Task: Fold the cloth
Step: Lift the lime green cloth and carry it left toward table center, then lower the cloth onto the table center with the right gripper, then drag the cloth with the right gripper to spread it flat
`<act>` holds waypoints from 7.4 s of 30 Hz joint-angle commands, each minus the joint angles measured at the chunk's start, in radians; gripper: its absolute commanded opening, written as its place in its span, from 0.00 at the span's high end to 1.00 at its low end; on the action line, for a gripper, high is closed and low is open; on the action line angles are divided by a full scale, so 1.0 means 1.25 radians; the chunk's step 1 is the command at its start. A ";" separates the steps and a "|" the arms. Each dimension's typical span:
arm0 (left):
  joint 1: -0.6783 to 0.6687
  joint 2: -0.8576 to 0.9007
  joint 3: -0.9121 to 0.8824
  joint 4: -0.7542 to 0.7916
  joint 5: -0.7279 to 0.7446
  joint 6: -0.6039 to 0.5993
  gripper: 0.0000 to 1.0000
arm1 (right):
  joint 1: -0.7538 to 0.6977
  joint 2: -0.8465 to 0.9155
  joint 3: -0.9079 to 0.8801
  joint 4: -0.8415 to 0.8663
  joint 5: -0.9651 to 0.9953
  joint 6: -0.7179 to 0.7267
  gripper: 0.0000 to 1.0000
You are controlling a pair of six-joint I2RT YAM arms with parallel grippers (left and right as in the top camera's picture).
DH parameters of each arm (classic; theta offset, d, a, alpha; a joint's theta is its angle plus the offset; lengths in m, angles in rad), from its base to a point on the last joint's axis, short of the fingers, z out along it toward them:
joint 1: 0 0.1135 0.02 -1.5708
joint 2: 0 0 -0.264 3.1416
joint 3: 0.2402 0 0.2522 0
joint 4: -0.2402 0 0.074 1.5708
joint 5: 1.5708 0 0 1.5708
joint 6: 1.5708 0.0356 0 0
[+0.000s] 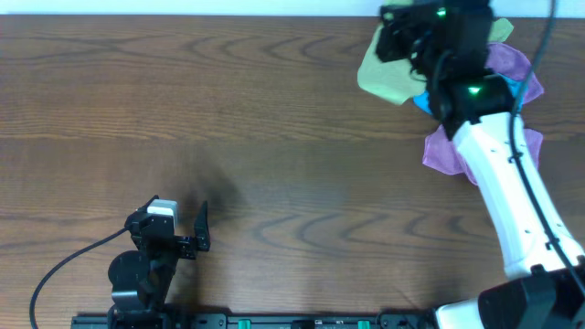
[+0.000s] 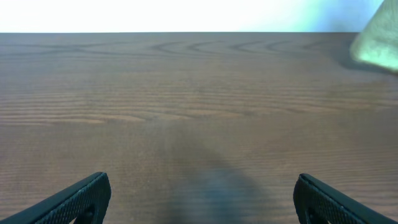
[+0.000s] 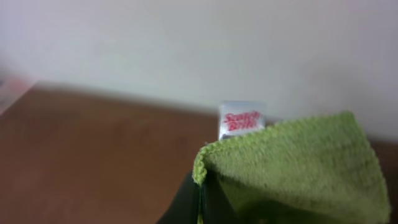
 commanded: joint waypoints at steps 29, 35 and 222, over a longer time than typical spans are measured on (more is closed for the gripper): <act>-0.003 -0.005 -0.018 -0.002 0.009 0.003 0.05 | 0.063 0.255 0.004 -0.206 0.215 -0.146 0.07; -0.003 -0.005 -0.018 -0.002 0.009 0.003 0.05 | 0.013 0.319 0.004 -0.176 0.148 -0.164 0.10; -0.003 -0.005 -0.018 -0.002 0.009 0.003 0.05 | 0.445 0.351 -0.106 -0.575 -0.217 -0.369 0.99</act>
